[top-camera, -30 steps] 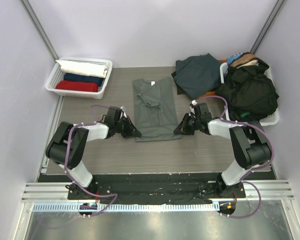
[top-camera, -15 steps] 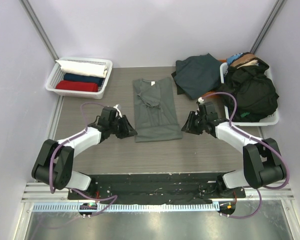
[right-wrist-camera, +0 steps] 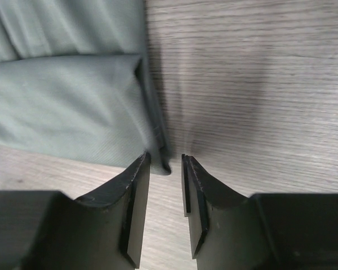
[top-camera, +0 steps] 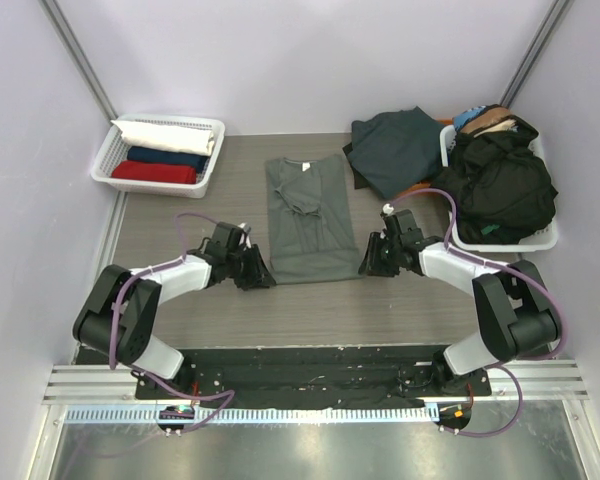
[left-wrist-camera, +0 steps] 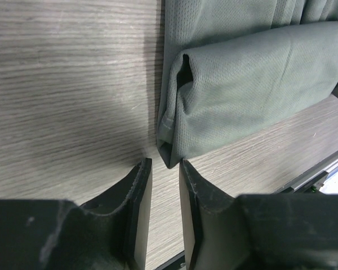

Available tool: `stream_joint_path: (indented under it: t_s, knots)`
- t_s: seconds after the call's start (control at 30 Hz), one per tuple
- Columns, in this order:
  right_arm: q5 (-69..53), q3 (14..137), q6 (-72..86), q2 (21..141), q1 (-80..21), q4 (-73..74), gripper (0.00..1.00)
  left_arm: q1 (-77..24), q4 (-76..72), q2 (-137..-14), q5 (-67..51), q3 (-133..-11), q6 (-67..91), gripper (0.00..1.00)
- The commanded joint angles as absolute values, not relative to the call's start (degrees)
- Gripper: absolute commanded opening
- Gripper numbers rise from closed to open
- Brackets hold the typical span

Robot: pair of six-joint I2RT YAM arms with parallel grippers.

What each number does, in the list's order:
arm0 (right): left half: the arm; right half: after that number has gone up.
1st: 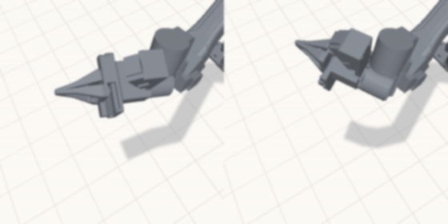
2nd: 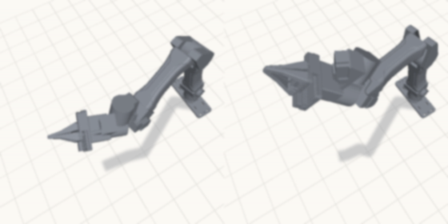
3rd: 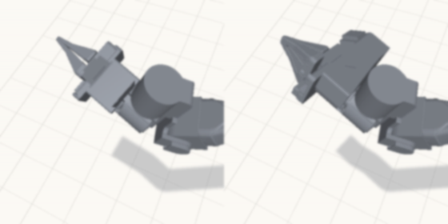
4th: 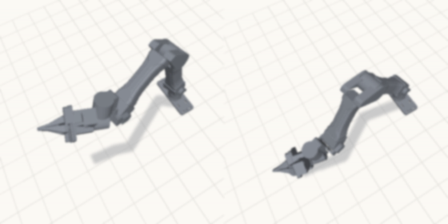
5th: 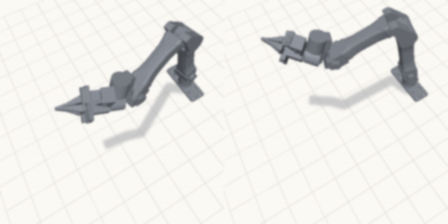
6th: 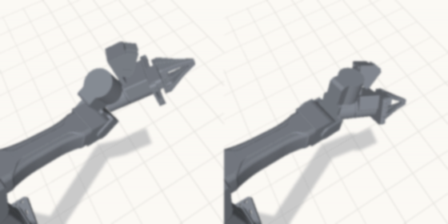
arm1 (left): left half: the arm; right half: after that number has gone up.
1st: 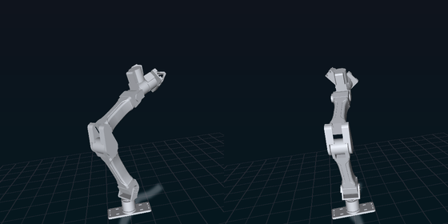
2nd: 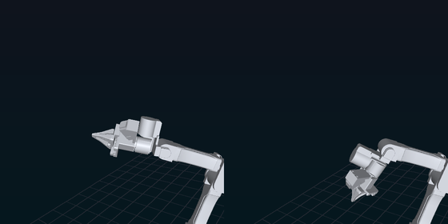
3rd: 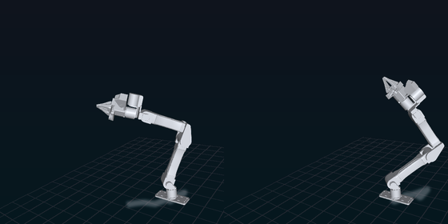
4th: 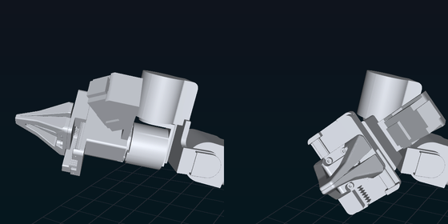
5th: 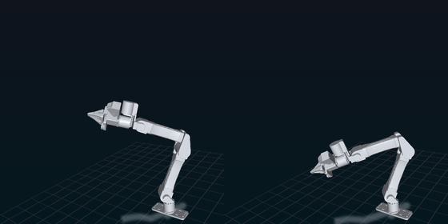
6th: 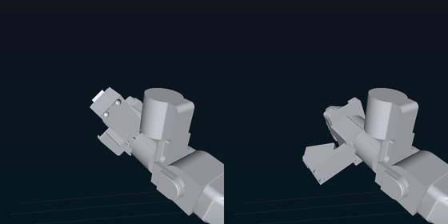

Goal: Roll the t-shirts
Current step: Roll the T-shirt to the center of the board.

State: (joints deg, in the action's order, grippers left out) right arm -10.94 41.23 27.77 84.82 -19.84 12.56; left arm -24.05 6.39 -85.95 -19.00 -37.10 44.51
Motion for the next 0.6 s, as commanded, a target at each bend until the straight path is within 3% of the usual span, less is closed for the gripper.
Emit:
stream_joint_path:
  t_s: [0.0, 0.23, 0.43, 0.53, 0.57]
  knots:
    - [-8.26, 42.19, 27.07, 85.60, -20.39, 12.39, 0.34, -24.35, 6.06, -87.80, -18.10, -38.93, 43.51, 0.28]
    - [-10.37, 41.75, 27.33, 86.57, -21.01, 11.78, 0.28, -24.43, 5.54, -89.12, -18.63, -39.73, 43.68, 0.25]
    - [-13.97, 40.43, 28.12, 86.49, -21.27, 10.90, 0.25, -24.43, 4.75, -90.17, -19.34, -39.90, 43.77, 0.17]
    - [-13.71, 40.34, 28.04, 86.31, -21.18, 10.98, 0.04, -24.43, 4.22, -90.61, -19.42, -39.90, 43.86, 0.05]
    - [-13.88, 40.52, 28.21, 86.48, -21.18, 11.51, 0.01, -24.43, 4.22, -90.53, -19.51, -39.90, 43.86, 0.00]
